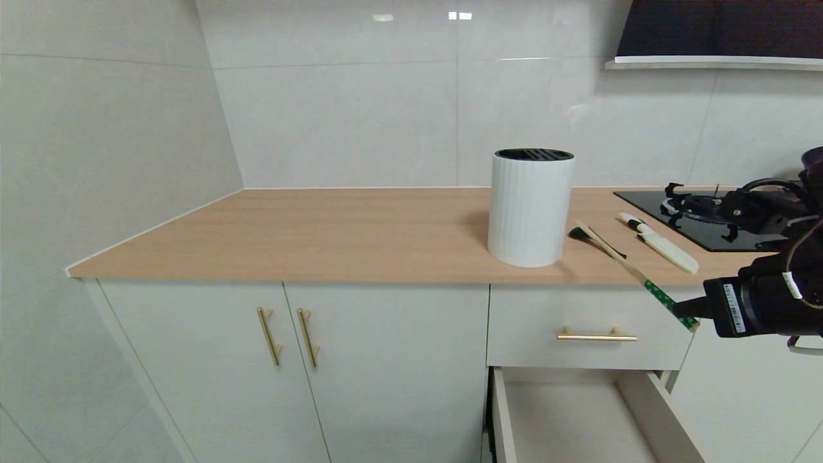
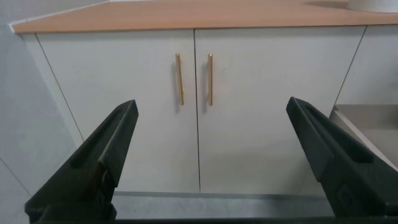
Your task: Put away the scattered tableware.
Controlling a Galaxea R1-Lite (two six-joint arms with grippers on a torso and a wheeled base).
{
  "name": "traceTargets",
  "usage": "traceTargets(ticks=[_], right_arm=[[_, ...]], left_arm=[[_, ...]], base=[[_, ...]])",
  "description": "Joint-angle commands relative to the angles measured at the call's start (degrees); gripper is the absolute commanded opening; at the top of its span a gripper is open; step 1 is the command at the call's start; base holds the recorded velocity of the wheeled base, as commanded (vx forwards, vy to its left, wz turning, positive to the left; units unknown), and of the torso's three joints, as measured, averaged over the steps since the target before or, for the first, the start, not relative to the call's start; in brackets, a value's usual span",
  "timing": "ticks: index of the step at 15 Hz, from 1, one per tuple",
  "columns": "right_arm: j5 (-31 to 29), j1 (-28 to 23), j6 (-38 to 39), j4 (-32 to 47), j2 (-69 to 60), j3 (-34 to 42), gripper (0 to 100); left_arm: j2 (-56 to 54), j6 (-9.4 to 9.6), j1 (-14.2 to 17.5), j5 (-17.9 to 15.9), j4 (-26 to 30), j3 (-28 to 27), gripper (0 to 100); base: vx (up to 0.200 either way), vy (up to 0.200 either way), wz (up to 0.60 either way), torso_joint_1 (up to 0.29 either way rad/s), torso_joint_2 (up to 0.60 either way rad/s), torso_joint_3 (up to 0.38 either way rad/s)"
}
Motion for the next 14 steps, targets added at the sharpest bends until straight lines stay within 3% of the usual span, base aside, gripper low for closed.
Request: traceTargets(ticks=[1,6,11,14], right_arm=[[0.04,4.83,-0.64,-0.01,-2.02,2.15,0],[-0.13,14.59,-0.99,-0.1,-4.04,6.02,0],[-0.13,17.4,-1.34,-0.27,1.58,7.78,0],[-0.31,17.23,-1.08,-0.45,7.03,7.51,0]], left_arm=[[0.02,0.0,0.02,0.0,0.02,0.0,100],[0.02,0.0,0.02,0.0,0.02,0.0,100],[0.02,0.0,0.02,0.0,0.02,0.0,100],[0.02,0.0,0.02,0.0,0.02,0.0,100]], base=[[0.0,0.0,0.0,-0.154,0.39,0.232],[0.0,0.0,0.0,-0.168,0.44,0.278],[0.0,0.0,0.0,-0.136,0.45,0.306],[0.0,0.0,0.0,0.006,0.08,0.043]])
